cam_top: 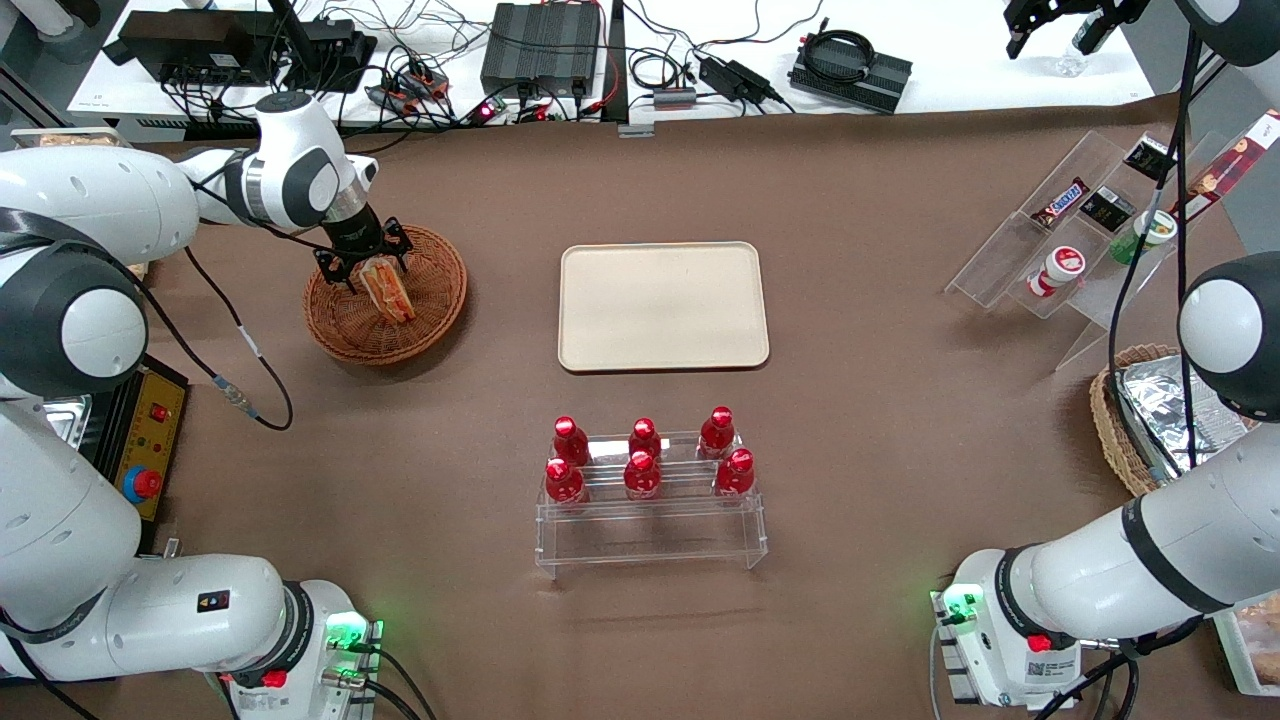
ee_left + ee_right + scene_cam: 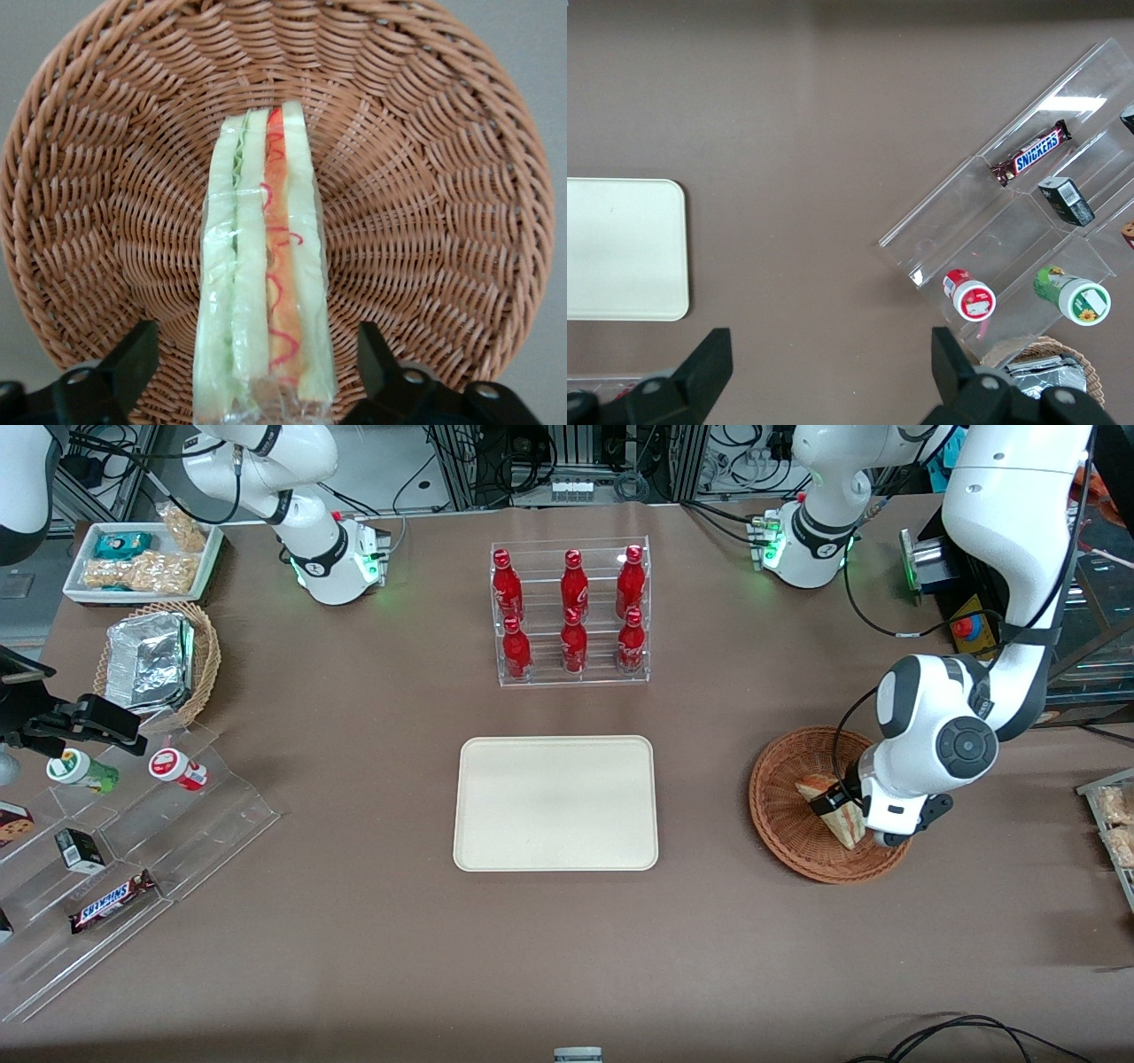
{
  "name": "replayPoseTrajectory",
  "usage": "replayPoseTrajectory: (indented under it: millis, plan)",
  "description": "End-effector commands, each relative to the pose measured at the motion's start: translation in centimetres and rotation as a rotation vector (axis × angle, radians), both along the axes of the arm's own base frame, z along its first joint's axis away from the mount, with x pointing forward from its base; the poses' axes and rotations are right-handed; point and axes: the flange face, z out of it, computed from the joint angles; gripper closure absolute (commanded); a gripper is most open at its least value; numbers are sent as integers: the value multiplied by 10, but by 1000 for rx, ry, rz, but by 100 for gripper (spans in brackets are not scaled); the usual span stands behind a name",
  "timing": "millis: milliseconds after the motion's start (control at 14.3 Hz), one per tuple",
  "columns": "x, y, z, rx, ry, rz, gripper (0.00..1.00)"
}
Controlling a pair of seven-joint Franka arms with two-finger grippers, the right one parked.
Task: Place sandwich from basket to tray
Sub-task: 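Close the left gripper on the sandwich and lift it from the basket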
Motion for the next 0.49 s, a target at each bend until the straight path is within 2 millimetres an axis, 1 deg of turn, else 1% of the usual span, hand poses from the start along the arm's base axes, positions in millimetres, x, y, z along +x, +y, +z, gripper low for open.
replayPoseTrajectory:
  millis: [0,70,140,280,350,420]
  plan:
    - [0,-2,-1,8,-1,26,69]
    - [1,-1,1,9,-2,31,87]
    - [2,-1,2,9,-6,30,92]
    - [9,-1,10,7,-24,25,96]
    - [12,-2,18,7,-30,22,97]
    - [18,-2,30,10,-32,19,97]
